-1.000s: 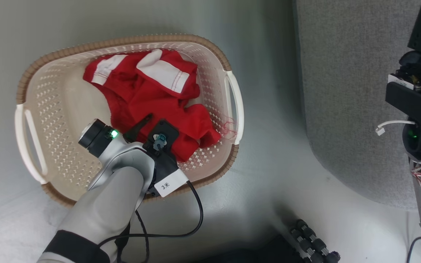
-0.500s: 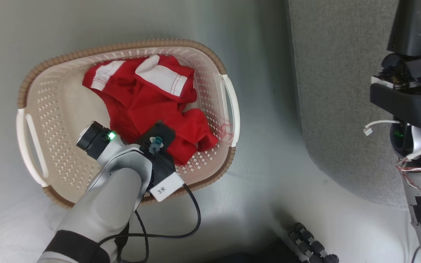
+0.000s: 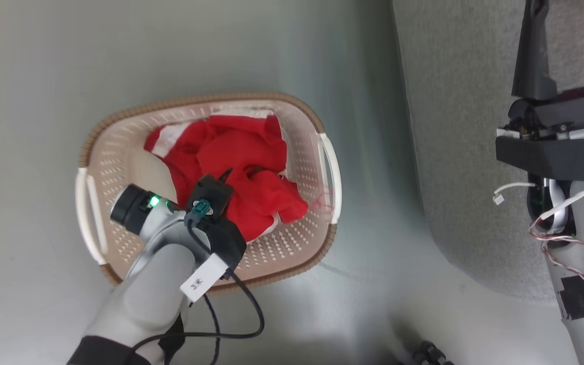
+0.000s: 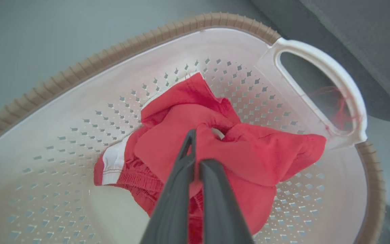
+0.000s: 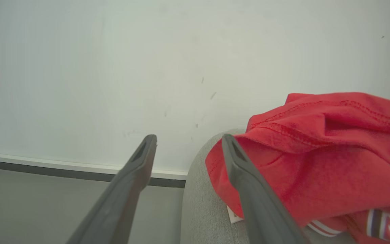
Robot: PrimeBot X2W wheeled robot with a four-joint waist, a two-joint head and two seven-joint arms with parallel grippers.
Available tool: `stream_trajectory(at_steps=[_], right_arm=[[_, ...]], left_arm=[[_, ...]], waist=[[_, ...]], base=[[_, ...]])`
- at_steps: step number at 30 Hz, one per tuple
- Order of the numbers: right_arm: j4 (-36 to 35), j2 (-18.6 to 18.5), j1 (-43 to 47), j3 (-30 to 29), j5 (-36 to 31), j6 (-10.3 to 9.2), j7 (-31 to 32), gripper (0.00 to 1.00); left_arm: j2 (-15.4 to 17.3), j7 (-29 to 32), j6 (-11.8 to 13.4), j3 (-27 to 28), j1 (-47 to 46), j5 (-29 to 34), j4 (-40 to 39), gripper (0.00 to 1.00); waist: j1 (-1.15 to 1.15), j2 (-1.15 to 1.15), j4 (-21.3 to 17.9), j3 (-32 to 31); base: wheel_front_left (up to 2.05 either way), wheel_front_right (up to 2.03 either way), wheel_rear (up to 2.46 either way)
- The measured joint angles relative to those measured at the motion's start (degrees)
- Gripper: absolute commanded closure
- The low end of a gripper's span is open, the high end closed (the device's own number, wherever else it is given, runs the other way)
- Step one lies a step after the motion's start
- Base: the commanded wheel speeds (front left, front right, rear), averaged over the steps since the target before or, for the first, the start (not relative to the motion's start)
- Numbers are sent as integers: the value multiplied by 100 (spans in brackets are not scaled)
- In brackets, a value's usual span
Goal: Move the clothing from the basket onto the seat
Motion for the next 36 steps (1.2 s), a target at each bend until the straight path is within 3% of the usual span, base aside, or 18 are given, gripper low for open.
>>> stream_trajectory(at_steps=[10, 16, 31, 36], right_arm=[[308, -26, 349, -37, 1, 42, 0, 0], [553, -11, 691, -25, 11, 101, 0, 0], [1172, 127, 1121, 221, 54, 301, 0, 0], [1440, 200, 1154, 366, 55, 452, 0, 0]], left_arm=[[-8, -125, -33, 168, 259, -714, -525, 100], [-26, -130, -181, 480, 251, -1047, -896, 100], [159, -131, -279, 837, 42, -1059, -1745, 100], [245, -131, -281, 954, 14, -1091, -1853, 100]], waist=[[0, 0, 238, -678], [0, 0, 433, -1229], [-1, 0, 772, -2359], [-1, 0, 855, -2769]], base=[[0, 0, 0], [0, 0, 0], [0, 0, 0], [0, 0, 0]])
